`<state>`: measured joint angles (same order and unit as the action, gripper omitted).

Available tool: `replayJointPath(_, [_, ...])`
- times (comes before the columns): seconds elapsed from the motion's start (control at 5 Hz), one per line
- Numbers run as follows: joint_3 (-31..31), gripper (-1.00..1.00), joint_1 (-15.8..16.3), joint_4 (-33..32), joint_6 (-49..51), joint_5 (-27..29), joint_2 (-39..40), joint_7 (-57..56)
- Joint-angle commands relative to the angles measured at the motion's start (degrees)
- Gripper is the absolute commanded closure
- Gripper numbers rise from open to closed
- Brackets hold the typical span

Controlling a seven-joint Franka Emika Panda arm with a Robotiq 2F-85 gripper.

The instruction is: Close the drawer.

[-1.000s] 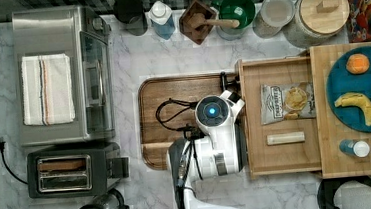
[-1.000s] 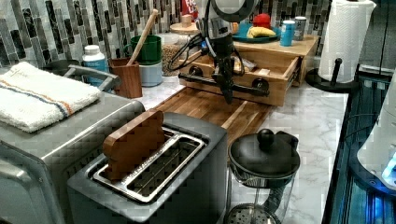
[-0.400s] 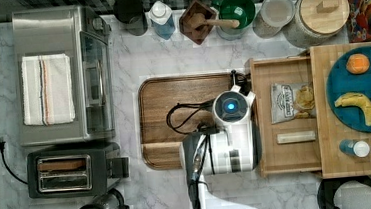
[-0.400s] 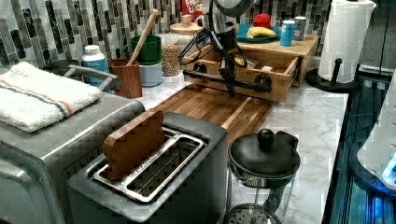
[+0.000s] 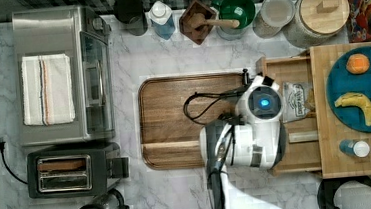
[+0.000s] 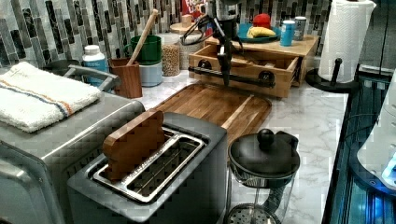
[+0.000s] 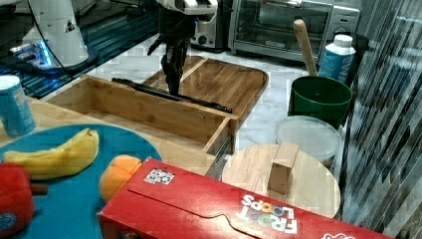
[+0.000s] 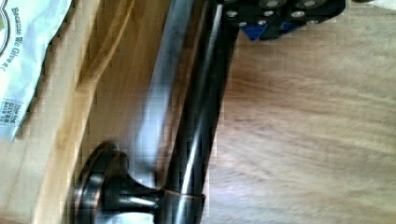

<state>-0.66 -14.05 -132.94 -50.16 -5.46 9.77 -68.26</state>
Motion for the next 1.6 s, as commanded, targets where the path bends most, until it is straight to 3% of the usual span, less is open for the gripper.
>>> replayJointPath(0.2, [-8.39, 1.0, -7.52, 12.23, -5.53, 0.66, 5.92, -6.81])
replayJointPath(0.8, [-11.62, 1.0, -12.04, 23.12, -4.15, -1.93, 10.97, -14.66])
replayJointPath(1.0, [-12.6, 1.0, -12.08, 25.69, -4.15, -2.42, 12.19, -14.82])
replayJointPath(1.2, [-11.68, 1.0, -12.47, 26.91, -0.09, 0.56, 11.89, -17.12])
replayJointPath(1.6, [-11.92, 1.0, -12.26, 26.9, -0.09, 0.69, 11.91, -17.17])
